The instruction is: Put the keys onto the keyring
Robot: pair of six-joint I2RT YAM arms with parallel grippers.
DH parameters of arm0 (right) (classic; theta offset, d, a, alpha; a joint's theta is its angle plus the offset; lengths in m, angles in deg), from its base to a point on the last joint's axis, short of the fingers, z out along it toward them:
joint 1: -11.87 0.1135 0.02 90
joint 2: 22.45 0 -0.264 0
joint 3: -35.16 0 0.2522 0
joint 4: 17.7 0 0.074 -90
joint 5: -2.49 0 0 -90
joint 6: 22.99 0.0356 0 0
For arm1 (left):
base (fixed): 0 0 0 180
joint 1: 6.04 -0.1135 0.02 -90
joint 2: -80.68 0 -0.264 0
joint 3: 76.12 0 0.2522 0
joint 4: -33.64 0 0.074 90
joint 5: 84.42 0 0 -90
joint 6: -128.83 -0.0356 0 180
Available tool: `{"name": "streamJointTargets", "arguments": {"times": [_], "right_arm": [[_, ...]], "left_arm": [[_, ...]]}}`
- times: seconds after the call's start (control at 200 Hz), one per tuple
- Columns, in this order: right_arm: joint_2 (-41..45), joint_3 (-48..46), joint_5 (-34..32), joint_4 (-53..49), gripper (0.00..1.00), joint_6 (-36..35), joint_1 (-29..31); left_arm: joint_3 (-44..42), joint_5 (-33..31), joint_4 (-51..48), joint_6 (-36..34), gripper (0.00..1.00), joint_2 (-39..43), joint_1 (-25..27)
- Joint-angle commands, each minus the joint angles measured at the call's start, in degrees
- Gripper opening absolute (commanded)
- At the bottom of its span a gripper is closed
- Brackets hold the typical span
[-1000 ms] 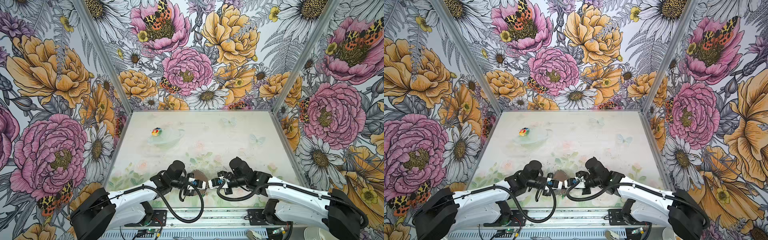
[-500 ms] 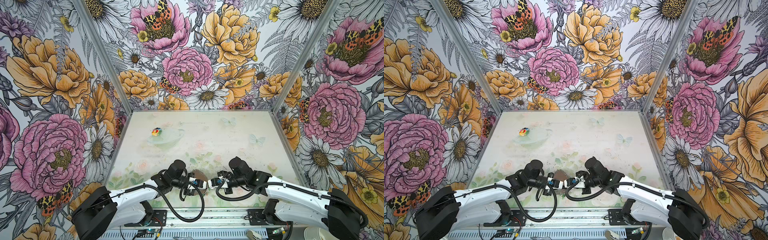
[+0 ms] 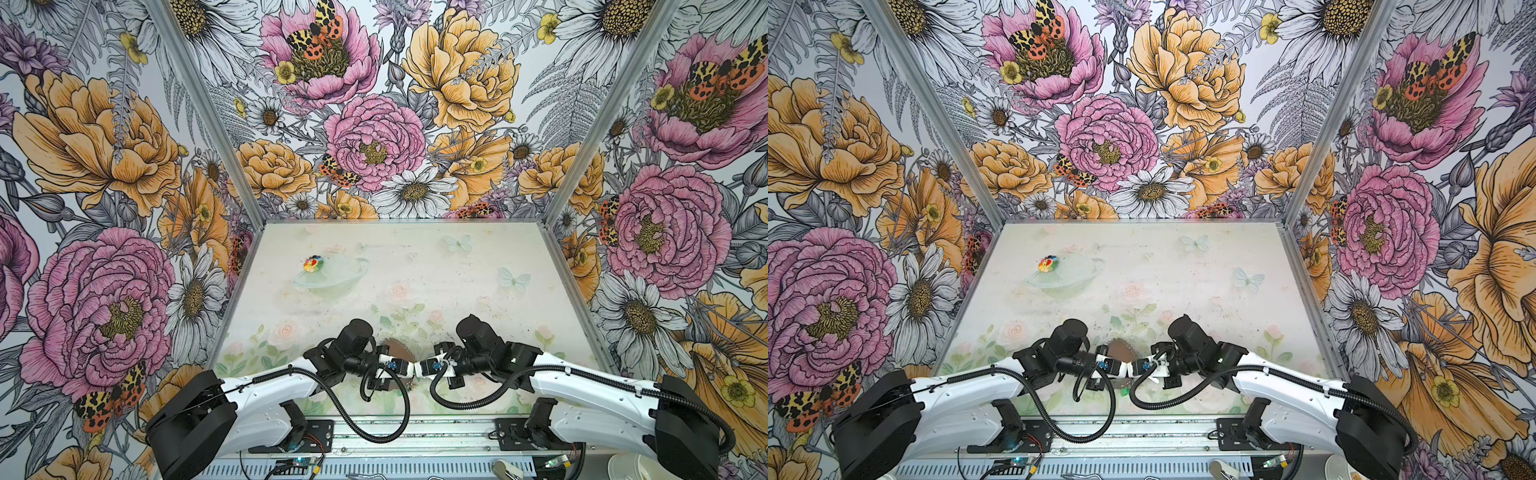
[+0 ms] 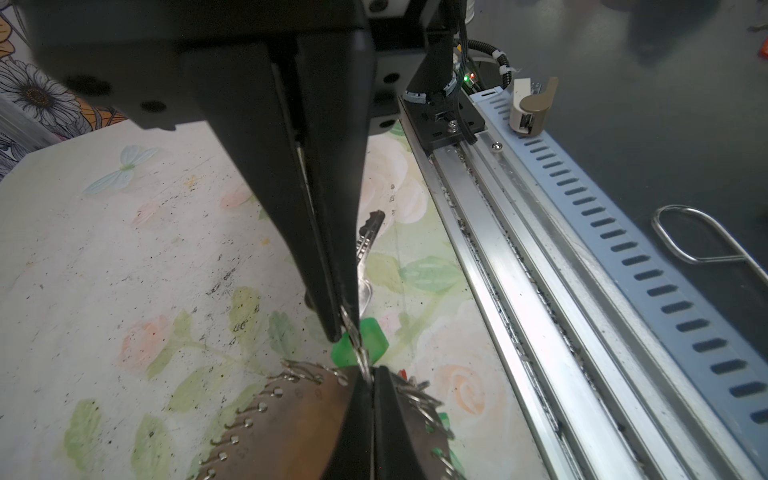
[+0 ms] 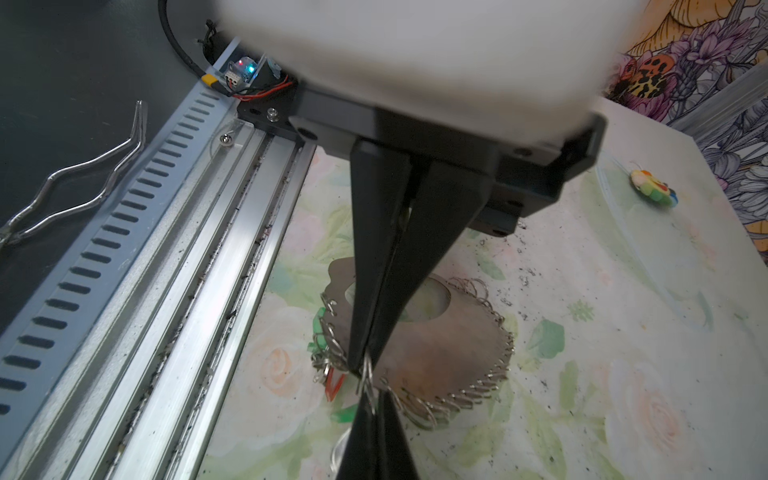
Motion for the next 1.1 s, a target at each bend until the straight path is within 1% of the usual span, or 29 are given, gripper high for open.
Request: {"name": "streamJointTargets", "arguments": {"times": [0.0, 0.1, 0.3, 0.395, 0.58, 0.721, 0.816, 0.911, 1.096], "right_arm": [[0.3, 1.9, -9.2, 7.9, 0.00, -0.9, -1.5], [0.1, 2.3, -8.9, 8.3, 0.00, -1.4, -1.5], [-1.7, 2.4, -9.0, 13.4, 0.00, -2.8, -0.4], [-2.2, 2.6, -7.4, 14.4, 0.00, -2.4, -0.2], [-1.6, 1.6, -4.4, 17.9, 0.00, -1.1, 0.7], [-0.8, 1.0, -3.0, 17.8, 0.00, -1.3, 0.9], [0.8, 0.3, -4.6, 17.5, 0.00, -1.3, 0.7], [2.1, 0.4, -6.2, 15.1, 0.00, -1.0, -0.9], [1.9, 1.5, -7.6, 11.7, 0.00, 0.1, -1.3]], "left_arm": [[1.3, 8.8, -1.3, -2.3, 0.00, 0.3, 3.1], [1.4, 9.5, -1.3, -2.4, 0.00, 0.1, 3.1], [1.7, 9.9, -1.3, -2.9, 0.00, -0.1, 3.2], [1.5, 9.7, -0.9, -2.8, 0.00, -0.1, 3.2], [-0.5, 8.0, 4.4, -1.6, 0.00, 0.7, 3.2], [-1.4, 7.9, 6.6, -0.9, 0.00, 1.9, 3.1], [-1.7, 8.7, 6.5, -0.7, 0.00, 2.6, 2.7], [-1.6, 9.0, 5.9, -0.6, 0.00, 2.5, 2.6], [-1.5, 8.6, 5.9, -0.8, 0.00, 1.8, 2.2]]}}
